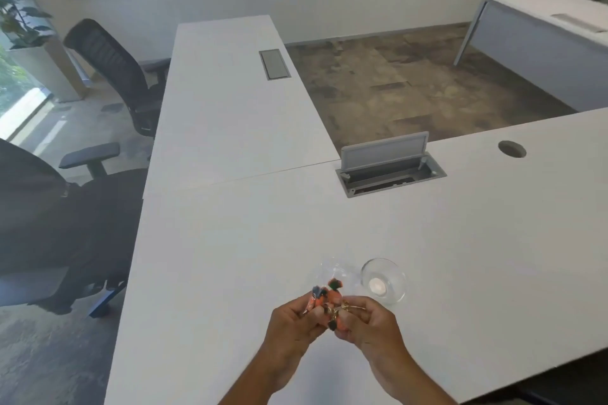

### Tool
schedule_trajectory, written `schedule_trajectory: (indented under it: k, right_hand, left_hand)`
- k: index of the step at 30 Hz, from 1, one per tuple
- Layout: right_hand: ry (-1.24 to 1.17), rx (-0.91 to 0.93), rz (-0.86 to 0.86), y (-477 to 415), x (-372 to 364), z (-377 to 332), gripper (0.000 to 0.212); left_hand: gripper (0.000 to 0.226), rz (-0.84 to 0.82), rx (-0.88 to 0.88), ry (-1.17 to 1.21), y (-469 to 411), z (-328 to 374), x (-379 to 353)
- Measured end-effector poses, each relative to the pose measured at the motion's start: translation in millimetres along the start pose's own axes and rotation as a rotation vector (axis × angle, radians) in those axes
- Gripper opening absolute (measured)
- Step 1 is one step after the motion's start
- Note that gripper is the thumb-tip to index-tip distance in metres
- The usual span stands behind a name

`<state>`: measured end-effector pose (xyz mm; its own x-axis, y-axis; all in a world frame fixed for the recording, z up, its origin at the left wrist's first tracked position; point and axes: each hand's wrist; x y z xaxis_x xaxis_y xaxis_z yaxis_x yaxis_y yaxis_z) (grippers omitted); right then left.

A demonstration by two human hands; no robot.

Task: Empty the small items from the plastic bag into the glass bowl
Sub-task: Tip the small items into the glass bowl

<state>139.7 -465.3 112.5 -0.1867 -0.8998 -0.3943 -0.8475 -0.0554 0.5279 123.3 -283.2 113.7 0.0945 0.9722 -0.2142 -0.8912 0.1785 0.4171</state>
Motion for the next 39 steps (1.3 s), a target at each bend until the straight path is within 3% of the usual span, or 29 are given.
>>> schedule_trajectory:
  k: [8,19,39]
  right_hand:
    - [-0.105,-0.102,0.161,-17,40,6,0.022]
    - [-0.181,-0.197,0.240,-44,80,-3,0.020]
    - [-0.265,-0.241,0.254,-56,96,-24,0.017]
  left_hand:
    - [0.031,0.085,0.175,0.128,-42,-38,-37]
    - [0.026,0.206,0.359,0.018,-85,-40,-82]
    - [0.024,0.182,0.419,0.044,-103,-15,-102]
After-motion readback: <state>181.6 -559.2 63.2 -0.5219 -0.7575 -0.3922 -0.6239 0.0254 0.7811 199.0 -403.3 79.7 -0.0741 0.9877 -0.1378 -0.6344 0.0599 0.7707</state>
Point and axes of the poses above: each hand's wrist, its own y-axis away from the middle knuckle, its own x-axis out of the back of the hand, z = x × y, and after that the axes turned 15 degrees about -y, right-handed
